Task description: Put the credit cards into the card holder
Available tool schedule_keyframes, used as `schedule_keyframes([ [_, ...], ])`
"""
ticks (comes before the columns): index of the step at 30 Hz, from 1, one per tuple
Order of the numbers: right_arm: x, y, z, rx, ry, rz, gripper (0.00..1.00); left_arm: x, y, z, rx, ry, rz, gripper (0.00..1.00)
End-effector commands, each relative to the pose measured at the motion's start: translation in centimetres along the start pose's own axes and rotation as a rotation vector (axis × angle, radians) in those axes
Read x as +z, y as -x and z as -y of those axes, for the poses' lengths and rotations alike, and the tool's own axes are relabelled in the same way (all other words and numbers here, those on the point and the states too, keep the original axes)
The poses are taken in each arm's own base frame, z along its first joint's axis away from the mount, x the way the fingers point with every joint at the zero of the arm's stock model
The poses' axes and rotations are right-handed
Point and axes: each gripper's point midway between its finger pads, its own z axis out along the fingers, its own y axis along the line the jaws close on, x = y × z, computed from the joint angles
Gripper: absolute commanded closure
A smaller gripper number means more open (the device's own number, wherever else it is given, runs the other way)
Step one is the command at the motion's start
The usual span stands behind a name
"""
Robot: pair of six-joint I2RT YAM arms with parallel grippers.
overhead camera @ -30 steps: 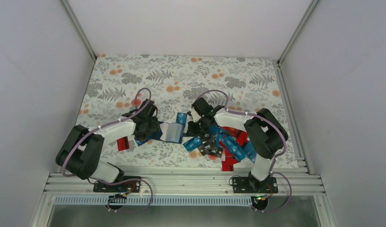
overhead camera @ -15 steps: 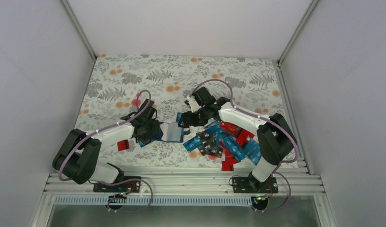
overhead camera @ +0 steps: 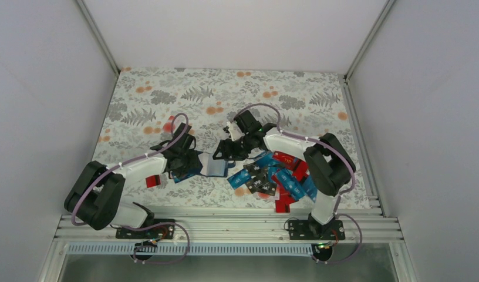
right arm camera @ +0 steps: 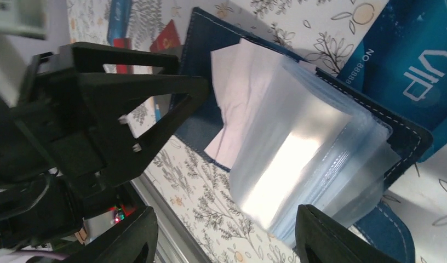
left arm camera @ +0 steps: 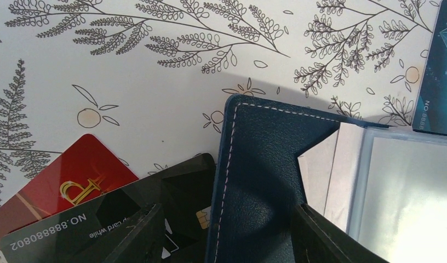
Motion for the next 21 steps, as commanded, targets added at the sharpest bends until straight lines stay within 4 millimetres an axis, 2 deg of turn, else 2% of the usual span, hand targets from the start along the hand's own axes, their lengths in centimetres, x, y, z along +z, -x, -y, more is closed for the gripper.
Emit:
schedule_keyframes([
  [1, 1.5, 0.1, 0.0, 0.04, 0.043, -0.026, 0.36, 0.1, -1.2, -0.1, 0.0, -0.006, -0.031, 0.43],
  [21, 3.9, 0.3, 1.8, 0.078, 0.024, -0.063, 0.41, -0.2, -1.2, 0.0, -0.001, -0.012, -0.019, 0.44],
])
